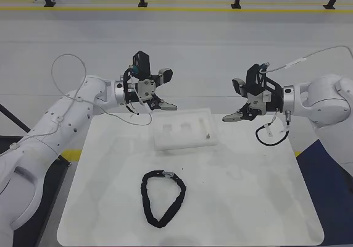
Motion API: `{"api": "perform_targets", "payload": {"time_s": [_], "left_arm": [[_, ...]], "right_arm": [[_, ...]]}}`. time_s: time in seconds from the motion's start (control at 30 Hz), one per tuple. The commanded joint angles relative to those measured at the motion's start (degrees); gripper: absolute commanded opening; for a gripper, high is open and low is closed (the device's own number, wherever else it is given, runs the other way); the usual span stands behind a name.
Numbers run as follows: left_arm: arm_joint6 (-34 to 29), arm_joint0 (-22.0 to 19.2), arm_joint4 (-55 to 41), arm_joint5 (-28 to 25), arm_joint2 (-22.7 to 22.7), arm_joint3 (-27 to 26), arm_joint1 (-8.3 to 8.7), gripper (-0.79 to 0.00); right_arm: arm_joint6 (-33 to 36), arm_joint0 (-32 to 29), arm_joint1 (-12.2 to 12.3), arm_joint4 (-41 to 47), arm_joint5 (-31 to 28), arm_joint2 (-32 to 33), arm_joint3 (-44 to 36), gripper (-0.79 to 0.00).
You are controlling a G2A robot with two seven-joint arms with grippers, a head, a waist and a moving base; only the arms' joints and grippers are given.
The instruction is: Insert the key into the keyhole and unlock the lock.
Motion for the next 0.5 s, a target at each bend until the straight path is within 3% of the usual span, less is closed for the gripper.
{"api": "perform_targets", "payload": {"time_s": [0.0,0.47], "left_arm": [[0.00,0.00,0.00,0.00,0.00,0.00,0.00,0.000],[0.00,0.00,0.00,0.00,0.00,0.00,0.00,0.000]], "right_arm": [[0.00,0.00,0.00,0.00,0.00,0.00,0.00,0.000],[-0.39,-0.31,0.01,-0.33,0.73,0.09,-0.19,0.000]]}}
